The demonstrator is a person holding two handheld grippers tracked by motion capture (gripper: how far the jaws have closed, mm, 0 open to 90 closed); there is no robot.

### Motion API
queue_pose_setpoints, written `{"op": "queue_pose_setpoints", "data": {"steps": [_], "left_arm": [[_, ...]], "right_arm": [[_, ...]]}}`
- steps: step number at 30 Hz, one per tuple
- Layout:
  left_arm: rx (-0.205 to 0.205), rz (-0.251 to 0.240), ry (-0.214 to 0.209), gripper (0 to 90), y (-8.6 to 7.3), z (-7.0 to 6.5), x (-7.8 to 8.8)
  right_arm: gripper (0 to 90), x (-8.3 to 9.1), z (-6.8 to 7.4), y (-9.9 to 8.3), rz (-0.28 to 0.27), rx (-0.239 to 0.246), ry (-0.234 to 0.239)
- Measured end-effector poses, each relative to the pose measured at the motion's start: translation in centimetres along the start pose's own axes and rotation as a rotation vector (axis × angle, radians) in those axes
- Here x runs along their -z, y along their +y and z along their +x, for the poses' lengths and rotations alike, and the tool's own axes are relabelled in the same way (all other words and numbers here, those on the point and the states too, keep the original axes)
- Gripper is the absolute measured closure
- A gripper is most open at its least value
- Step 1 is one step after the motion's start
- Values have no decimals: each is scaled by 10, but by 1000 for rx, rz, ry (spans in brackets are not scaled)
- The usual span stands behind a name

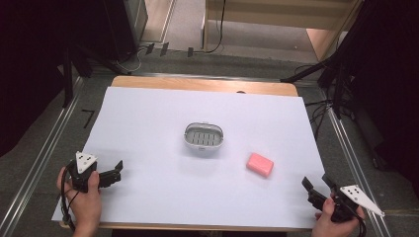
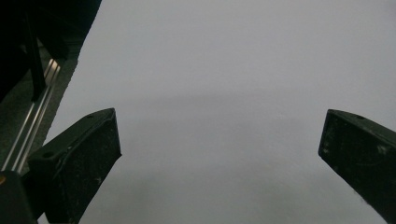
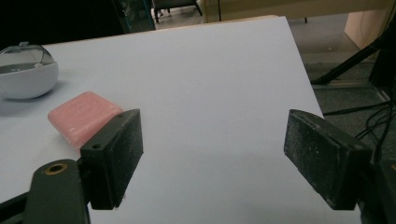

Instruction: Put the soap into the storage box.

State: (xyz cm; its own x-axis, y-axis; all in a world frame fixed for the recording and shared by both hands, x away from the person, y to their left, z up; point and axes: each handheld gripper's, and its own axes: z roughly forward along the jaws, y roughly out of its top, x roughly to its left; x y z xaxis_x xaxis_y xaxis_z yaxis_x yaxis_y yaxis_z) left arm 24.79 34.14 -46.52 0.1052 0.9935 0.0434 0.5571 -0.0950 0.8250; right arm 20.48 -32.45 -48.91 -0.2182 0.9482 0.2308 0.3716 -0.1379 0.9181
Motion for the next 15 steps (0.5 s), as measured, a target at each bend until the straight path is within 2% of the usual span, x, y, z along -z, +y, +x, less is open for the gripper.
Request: {"op": "queue_pose_setpoints", "data": {"steps": [1, 3, 4, 7, 9, 11, 13, 15], "left_arm": [[0, 2, 0, 0, 0, 0, 0], [0, 0, 0, 0, 0, 0, 0], [0, -5, -4, 0, 0, 0, 0], [-2, -5, -3, 0, 0, 0, 0], [1, -3, -4, 0, 0, 0, 0], [2, 1, -4, 0, 0, 0, 0], [-1, 2, -4, 0, 0, 0, 0], [-5, 3, -4, 0, 0, 0, 0]], "right_arm": [[204, 0, 1, 0, -6, 13, -10], [230, 1, 0, 0, 3, -1, 8], [226, 1, 0, 0, 15, -13, 7], [226, 0, 1, 0, 26, -8, -20], [224, -1, 1, 0, 30, -11, -12], [206, -1, 1, 1, 41, -17, -7], [187, -3, 2, 1, 51, -11, -21], [149, -3, 3, 2, 59, 3, -4]]}}
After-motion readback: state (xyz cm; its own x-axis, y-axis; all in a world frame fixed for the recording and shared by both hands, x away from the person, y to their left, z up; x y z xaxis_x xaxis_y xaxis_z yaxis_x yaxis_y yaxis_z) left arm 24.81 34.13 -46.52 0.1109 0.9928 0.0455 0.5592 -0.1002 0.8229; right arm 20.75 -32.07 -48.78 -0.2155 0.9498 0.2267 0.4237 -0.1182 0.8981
